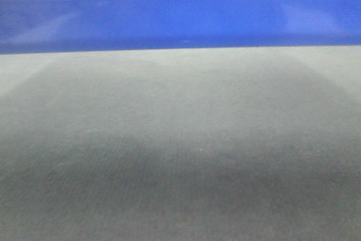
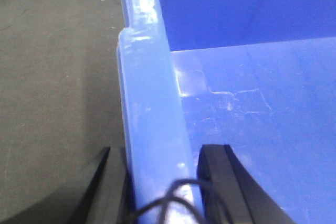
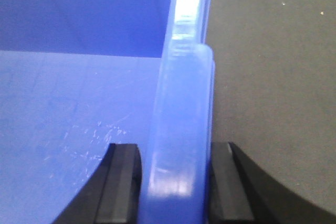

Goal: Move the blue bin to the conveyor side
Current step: 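Carry the bin in both grippers past the red frame toward the table, then lower the blue bin with both grippers onto the dark grey table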

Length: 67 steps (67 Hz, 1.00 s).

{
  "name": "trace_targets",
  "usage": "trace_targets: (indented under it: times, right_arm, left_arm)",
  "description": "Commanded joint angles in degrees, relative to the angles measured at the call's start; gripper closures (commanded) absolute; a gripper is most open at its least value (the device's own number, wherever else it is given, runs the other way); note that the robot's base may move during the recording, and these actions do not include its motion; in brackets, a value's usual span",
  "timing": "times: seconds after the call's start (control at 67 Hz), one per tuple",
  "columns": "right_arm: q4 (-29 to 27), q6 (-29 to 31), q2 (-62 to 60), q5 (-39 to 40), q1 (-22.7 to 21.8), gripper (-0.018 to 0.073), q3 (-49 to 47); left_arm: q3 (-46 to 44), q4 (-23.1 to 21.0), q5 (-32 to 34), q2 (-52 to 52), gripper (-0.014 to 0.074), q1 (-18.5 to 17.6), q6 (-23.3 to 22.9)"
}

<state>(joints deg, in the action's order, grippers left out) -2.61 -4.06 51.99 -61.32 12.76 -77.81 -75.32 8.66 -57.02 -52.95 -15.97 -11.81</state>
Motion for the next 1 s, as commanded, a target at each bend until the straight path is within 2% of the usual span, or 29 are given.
trace_targets:
  times: [0.0,0.986]
  right_arm:
    - [2.02,1.54,-1.18,7.83,-0.13,0.0638,-1.56]
    - [2.02,1.54,-1.18,7.83,-0.13,0.0638,-1.56]
  left_arm:
    - [-0.98,2.23,5.82,1.05,0.0605,-0.25,1.11]
    - [-0.98,2.23,5.82,1.05,0.0605,-0.25,1.11]
